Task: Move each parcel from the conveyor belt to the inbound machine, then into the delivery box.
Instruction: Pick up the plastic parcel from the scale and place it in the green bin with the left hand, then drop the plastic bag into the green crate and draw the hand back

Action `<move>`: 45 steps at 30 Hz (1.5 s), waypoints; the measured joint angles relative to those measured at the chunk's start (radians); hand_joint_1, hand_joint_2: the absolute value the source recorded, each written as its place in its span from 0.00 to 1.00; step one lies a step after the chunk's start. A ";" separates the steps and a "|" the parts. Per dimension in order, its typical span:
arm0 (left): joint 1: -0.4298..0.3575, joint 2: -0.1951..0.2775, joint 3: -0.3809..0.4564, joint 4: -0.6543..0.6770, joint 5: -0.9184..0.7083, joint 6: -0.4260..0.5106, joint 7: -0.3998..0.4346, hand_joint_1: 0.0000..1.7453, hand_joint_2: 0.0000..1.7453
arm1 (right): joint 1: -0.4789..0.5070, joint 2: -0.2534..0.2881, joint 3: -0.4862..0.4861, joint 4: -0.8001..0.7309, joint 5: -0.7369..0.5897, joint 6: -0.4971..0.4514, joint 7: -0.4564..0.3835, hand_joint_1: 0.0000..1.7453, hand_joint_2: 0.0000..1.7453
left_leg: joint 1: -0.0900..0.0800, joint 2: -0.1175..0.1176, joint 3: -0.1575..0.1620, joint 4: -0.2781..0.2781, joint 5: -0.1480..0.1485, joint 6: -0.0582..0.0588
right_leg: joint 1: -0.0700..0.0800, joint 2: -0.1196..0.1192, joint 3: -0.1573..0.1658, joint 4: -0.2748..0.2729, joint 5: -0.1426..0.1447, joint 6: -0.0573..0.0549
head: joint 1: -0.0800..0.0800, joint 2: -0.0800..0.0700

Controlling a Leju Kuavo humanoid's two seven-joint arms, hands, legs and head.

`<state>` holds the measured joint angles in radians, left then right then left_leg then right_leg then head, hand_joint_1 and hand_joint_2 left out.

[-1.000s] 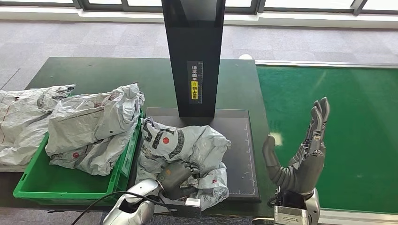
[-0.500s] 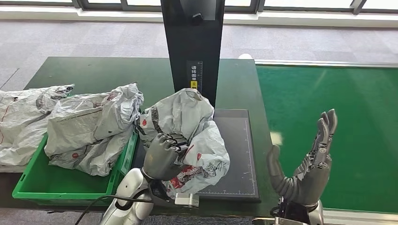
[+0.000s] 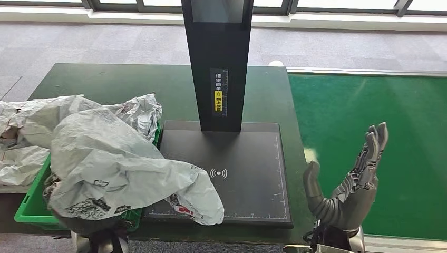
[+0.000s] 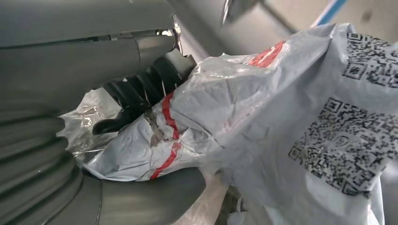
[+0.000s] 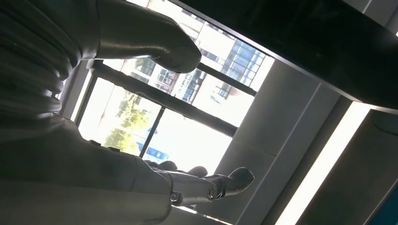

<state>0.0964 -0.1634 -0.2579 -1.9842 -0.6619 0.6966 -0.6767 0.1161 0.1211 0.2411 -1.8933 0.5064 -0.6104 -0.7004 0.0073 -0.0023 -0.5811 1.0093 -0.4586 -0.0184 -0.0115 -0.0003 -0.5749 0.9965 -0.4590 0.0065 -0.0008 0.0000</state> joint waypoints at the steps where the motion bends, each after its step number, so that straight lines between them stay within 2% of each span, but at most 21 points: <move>1: 0.004 -0.006 0.009 -0.027 0.002 0.000 0.000 1.00 1.00 | 0.000 -0.001 0.000 0.000 -0.002 -0.002 0.000 0.00 1.00 | 0.000 0.000 0.000 0.000 0.000 0.000 | 0.000 0.000 0.000 0.000 0.000 0.000 | 0.000 0.000; 4: 0.018 -0.027 0.055 -0.122 0.024 0.000 0.000 1.00 1.00 | -0.001 -0.009 0.008 0.000 -0.011 -0.020 0.000 0.00 1.00 | 0.000 0.000 0.000 0.000 0.000 0.000 | 0.000 0.000 0.000 0.000 0.000 0.000 | 0.000 0.000; 7: 0.011 -0.061 0.156 -0.216 0.069 0.000 0.000 1.00 1.00 | 0.004 -0.023 0.024 0.000 -0.017 -0.045 0.000 0.00 1.00 | 0.000 0.000 0.000 0.000 0.000 0.000 | 0.000 0.000 0.000 0.000 0.000 0.000 | 0.000 0.000; 9: 0.003 -0.070 0.200 -0.236 0.088 0.000 0.000 1.00 1.00 | 0.006 -0.026 0.028 0.000 -0.019 -0.048 0.000 0.00 1.00 | 0.000 0.000 0.000 0.000 0.000 0.000 | 0.000 0.000 0.000 0.000 0.000 0.000 | 0.000 0.000; 12: 0.002 -0.071 0.207 -0.239 0.091 0.000 0.000 1.00 1.00 | 0.005 -0.027 0.029 0.000 -0.019 -0.048 0.000 0.00 1.00 | 0.000 0.000 0.000 0.000 0.000 0.000 | 0.000 0.000 0.000 0.000 0.000 0.000 | 0.000 0.000; 14: -0.002 -0.075 0.240 -0.244 0.098 0.000 0.000 1.00 1.00 | 0.005 -0.029 0.032 0.000 -0.017 -0.047 0.000 0.00 1.00 | 0.000 0.000 0.000 0.000 0.000 0.000 | 0.001 0.000 0.000 0.000 0.000 0.000 | 0.000 0.000; 16: -0.077 -0.075 0.339 -0.146 0.066 -0.007 0.033 1.00 1.00 | -0.001 -0.026 0.035 0.000 0.001 -0.015 0.000 0.00 1.00 | 0.000 -0.002 0.001 0.000 0.001 0.000 | 0.001 -0.002 0.000 0.000 0.000 0.000 | 0.000 0.000; 18: -0.192 -0.053 0.421 0.028 -0.006 -0.017 0.107 1.00 1.00 | -0.011 -0.021 0.035 0.000 0.016 0.020 0.000 0.00 1.00 | 0.000 -0.003 0.001 0.000 0.004 -0.001 | 0.000 -0.004 0.000 0.000 0.001 -0.001 | 0.000 0.000; 21: -0.297 -0.009 0.459 0.211 -0.049 -0.017 0.159 1.00 1.00 | -0.018 -0.019 0.035 0.000 0.011 0.026 0.000 0.00 1.00 | 0.000 -0.002 0.000 0.000 0.006 -0.002 | 0.000 -0.002 -0.001 0.001 0.005 -0.003 | 0.000 0.000; 27: -0.363 0.027 0.487 0.374 -0.078 -0.019 0.179 1.00 1.00 | -0.019 -0.019 0.035 0.001 0.009 0.027 0.001 0.00 1.00 | 0.000 0.000 0.000 0.000 0.006 -0.002 | 0.000 0.000 -0.002 0.001 0.006 -0.002 | 0.000 0.000; 32: -0.452 0.058 0.490 0.547 -0.291 -0.109 0.358 1.00 1.00 | -0.030 -0.018 0.035 0.001 0.010 0.029 0.001 0.00 1.00 | 0.000 -0.003 -0.002 0.000 0.006 -0.002 | 0.000 -0.002 -0.003 0.000 0.006 -0.002 | 0.000 0.000; 33: -0.475 0.065 0.490 0.594 -0.330 -0.129 0.389 0.94 1.00 | -0.032 -0.018 0.035 0.002 0.008 0.031 0.001 0.00 1.00 | 0.000 -0.002 -0.002 0.000 0.006 -0.002 | 0.000 -0.002 -0.003 0.000 0.006 -0.002 | 0.000 0.000; 35: -0.516 0.079 0.490 0.688 -0.374 -0.157 0.430 0.44 1.00 | -0.037 -0.019 0.035 0.004 -0.002 0.032 0.001 0.00 1.00 | 0.000 -0.001 -0.002 0.000 0.006 -0.002 | 0.000 -0.001 -0.004 0.001 0.006 -0.002 | 0.000 0.000; 36: -0.533 0.086 0.490 0.732 -0.382 -0.164 0.442 0.19 0.75 | -0.041 -0.020 0.036 0.006 -0.011 0.029 0.001 0.00 1.00 | 0.000 -0.001 -0.002 0.000 0.006 -0.002 | 0.000 -0.001 -0.004 0.001 0.006 -0.002 | 0.000 0.000; 37: -0.548 0.092 0.490 0.774 -0.384 -0.164 0.449 0.00 0.50 | -0.045 -0.022 0.037 0.009 -0.021 0.022 0.001 0.00 1.00 | 0.000 -0.001 -0.002 0.000 0.006 -0.002 | 0.000 0.000 -0.004 0.001 0.006 -0.002 | 0.000 0.000; 39: -0.572 0.105 0.490 0.847 -0.381 -0.153 0.459 0.00 0.00 | -0.051 -0.029 0.044 0.017 -0.034 0.001 0.001 0.00 1.00 | 0.000 0.000 -0.002 0.000 0.006 -0.002 | 0.000 0.000 -0.004 0.001 0.007 -0.002 | 0.000 0.000; 45: -0.624 0.132 0.494 0.993 -0.410 -0.094 0.517 0.00 0.00 | -0.049 -0.039 0.054 0.033 -0.025 -0.024 0.001 0.00 1.00 | 0.000 -0.001 -0.002 0.000 0.006 -0.002 | 0.000 0.000 -0.004 0.001 0.006 -0.002 | 0.000 0.000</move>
<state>-0.5280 -0.0312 0.2361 -0.9914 -1.0723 0.6024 -0.1598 0.0669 0.0820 0.2953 -1.8606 0.4812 -0.6345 -0.6991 0.0076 -0.0035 -0.5836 1.0092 -0.4525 -0.0204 -0.0111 -0.0007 -0.5793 0.9977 -0.4528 0.0042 -0.0008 0.0000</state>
